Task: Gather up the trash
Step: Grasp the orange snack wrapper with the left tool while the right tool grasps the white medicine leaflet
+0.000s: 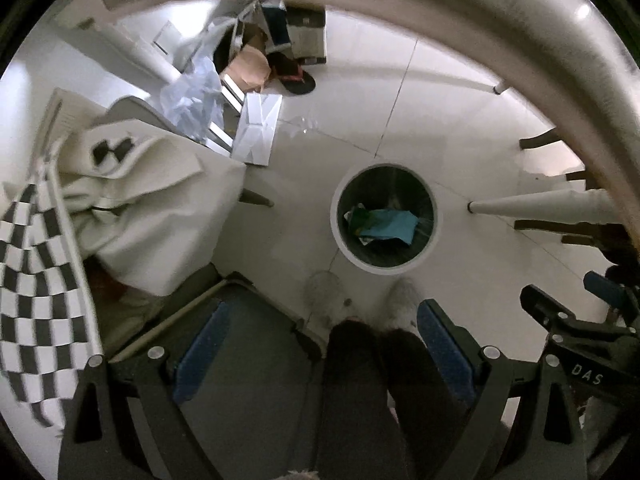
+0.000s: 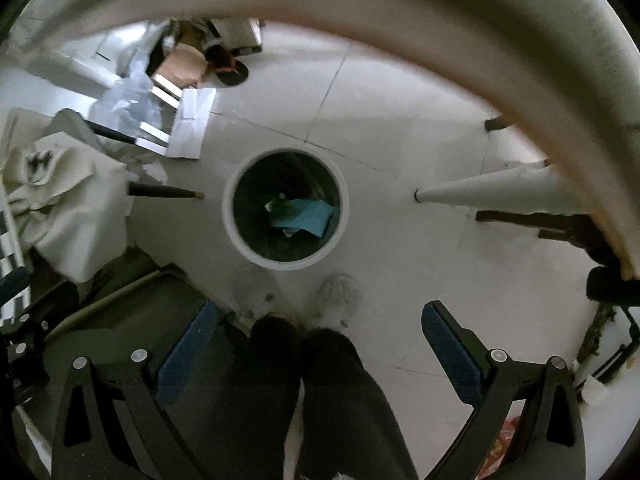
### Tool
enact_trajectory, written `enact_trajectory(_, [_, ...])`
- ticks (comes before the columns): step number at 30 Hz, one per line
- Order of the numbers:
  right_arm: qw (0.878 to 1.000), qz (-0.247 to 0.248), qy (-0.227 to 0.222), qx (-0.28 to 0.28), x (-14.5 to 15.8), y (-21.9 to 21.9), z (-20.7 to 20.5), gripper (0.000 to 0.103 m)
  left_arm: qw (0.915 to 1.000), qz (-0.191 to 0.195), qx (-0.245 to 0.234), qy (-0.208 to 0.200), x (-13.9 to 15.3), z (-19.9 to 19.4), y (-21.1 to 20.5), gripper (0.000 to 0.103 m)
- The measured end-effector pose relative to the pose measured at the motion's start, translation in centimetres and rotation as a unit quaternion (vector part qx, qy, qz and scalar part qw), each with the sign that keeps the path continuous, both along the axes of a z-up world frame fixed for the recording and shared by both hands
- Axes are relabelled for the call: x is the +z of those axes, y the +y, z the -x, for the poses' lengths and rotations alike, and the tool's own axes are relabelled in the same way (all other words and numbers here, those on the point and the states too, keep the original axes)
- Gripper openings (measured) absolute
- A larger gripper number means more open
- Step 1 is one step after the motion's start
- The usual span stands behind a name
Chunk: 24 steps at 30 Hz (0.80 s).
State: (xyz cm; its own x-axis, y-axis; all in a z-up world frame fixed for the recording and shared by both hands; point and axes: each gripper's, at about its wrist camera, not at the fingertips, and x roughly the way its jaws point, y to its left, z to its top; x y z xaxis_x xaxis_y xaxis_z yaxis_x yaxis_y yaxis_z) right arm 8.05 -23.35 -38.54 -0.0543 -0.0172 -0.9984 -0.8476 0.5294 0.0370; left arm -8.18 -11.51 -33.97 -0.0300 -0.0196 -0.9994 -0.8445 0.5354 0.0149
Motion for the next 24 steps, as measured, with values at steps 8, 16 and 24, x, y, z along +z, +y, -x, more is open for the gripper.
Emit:
enact_trajectory(8, [0.997,-0.058,0.019,-0.042,11.7,1.3,-2.5,0.103,0.9981,-0.058,0.003,-0.02,10.2,-0.8,2.6,0.096])
enact_trajectory(16, [0.992,-0.101,-0.013,-0.069,18.7,7.2,-12.9,0.103,0.991,-0.123,-0.001,-0.053,15.6,-9.8,7.7,0.096])
enact_trajectory(24, [0.983,0.002,-0.1,0.151,17.1,17.2,-23.4,0.103,0.9829,-0.176,0.031,-0.045,16.1,-21.7,12.8,0.096])
